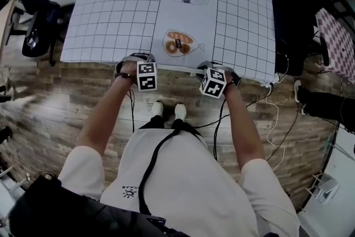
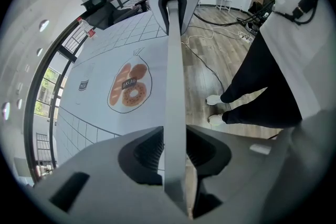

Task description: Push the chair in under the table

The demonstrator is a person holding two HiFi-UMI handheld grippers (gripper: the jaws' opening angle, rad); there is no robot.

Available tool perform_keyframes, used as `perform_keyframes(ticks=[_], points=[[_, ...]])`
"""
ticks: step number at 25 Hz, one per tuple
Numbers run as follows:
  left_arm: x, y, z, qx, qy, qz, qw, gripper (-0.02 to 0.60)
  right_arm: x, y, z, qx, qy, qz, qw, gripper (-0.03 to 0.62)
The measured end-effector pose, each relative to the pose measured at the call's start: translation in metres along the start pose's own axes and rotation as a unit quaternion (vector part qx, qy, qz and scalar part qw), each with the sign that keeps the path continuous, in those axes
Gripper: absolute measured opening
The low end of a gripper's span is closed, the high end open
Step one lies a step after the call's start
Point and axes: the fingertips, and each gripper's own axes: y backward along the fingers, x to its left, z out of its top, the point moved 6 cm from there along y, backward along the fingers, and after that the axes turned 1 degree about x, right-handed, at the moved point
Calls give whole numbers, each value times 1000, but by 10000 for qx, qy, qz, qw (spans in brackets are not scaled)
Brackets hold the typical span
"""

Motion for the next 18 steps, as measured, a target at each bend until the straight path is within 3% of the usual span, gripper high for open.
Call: perform_keyframes(ticks=[9,13,18], points=[[-4,7,0,-79,46,230,9997,133,2,10,3,-122,-361,-217,9990,124],[-9,24,-3,-481,212,220,9984,195,1,23,7,-422,-744,-407,9955,170],[-2,59,-3,-1073,325,739,9909,204,4,49,21,-658,-666,-667,9934,159]])
